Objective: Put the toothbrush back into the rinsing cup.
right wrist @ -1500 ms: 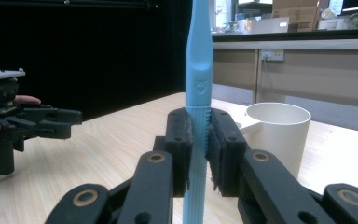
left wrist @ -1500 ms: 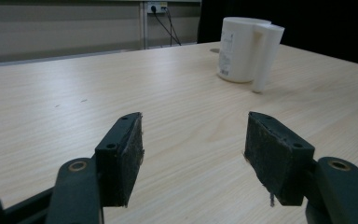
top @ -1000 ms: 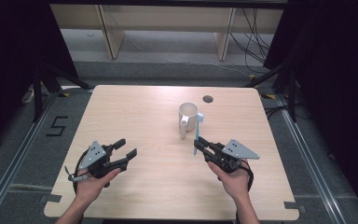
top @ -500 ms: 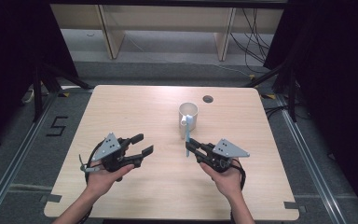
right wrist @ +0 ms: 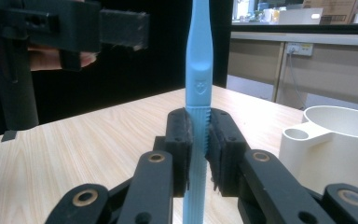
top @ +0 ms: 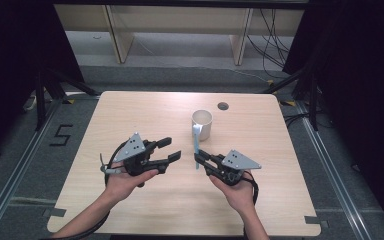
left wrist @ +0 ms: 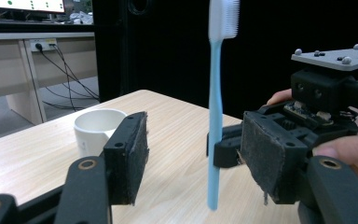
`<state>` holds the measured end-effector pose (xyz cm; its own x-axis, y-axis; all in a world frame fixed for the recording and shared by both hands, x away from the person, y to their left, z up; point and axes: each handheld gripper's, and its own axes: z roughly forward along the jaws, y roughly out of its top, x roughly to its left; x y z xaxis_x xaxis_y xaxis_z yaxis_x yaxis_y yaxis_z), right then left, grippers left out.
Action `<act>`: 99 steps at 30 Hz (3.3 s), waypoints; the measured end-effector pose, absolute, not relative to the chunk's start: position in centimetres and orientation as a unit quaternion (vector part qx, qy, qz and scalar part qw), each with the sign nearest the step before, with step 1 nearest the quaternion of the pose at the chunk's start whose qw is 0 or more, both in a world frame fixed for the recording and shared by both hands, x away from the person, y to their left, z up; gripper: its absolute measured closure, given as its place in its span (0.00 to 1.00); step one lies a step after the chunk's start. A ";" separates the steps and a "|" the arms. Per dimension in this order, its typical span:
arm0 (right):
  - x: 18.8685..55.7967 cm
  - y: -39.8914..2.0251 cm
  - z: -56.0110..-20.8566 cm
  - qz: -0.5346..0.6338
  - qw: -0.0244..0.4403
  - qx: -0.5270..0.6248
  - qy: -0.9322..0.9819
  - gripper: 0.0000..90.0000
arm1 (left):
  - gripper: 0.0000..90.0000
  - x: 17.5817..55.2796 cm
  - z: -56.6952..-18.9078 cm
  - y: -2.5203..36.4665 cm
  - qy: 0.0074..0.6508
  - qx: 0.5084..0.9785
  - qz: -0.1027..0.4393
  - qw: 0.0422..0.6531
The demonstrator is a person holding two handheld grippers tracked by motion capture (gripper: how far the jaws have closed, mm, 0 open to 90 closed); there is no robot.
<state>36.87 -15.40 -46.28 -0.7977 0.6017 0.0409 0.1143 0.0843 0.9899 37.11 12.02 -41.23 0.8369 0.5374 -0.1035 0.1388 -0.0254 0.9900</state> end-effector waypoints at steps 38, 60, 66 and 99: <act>36.7 -14.3 -46.4 0.635 0.180 0.250 0.708 0.88 | 0.75 38.6 -42.1 8.1 0.241 0.704 0.118 0.658; 36.6 -14.0 -46.1 0.634 0.197 0.256 0.703 0.88 | 0.90 38.7 -42.0 7.8 0.244 0.703 0.133 0.654; 36.7 -14.1 -46.0 0.630 0.209 0.249 0.706 0.88 | 0.92 38.8 -41.9 7.7 0.240 0.705 0.134 0.654; 35.1 -19.1 -47.5 0.577 0.273 0.340 0.691 0.64 | 0.93 40.7 -41.1 9.3 0.243 0.692 0.165 0.660</act>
<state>35.15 -19.14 -47.45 -0.6195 0.7848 0.0158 0.1554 0.1029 0.9825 40.69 9.35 -41.13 0.8278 0.5535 -0.0918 0.1182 -0.0120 0.9929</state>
